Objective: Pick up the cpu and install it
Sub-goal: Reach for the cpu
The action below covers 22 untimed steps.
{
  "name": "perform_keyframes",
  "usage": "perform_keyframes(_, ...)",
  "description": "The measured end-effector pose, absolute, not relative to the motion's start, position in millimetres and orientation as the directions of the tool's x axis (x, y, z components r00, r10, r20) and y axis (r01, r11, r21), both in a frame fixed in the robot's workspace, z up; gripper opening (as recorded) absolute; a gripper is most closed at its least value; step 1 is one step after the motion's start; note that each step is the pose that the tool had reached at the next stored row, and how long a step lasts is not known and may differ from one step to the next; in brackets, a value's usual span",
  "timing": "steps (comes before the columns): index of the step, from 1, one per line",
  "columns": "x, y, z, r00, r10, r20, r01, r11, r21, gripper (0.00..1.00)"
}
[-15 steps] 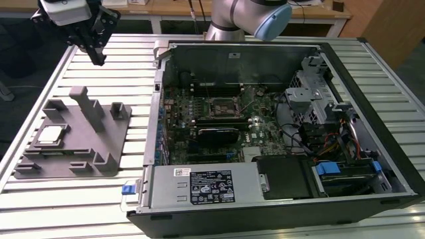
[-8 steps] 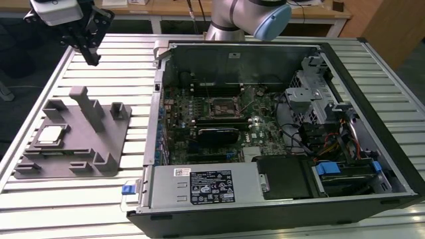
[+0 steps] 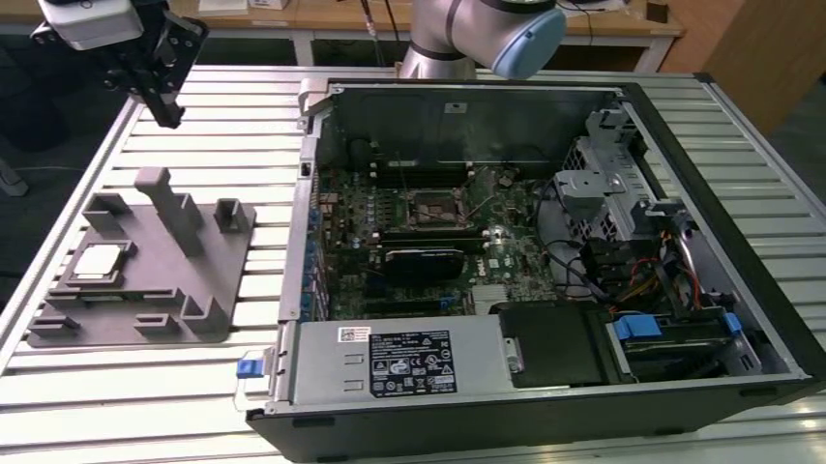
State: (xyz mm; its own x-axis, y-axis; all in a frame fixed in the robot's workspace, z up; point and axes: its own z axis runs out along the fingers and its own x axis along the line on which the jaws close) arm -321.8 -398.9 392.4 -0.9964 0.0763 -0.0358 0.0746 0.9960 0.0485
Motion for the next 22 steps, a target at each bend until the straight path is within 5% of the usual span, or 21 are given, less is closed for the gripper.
perform_keyframes(22, -351, -399, 392, -0.996, 0.076, -0.036, 0.075, 0.996, 0.049, 0.11)
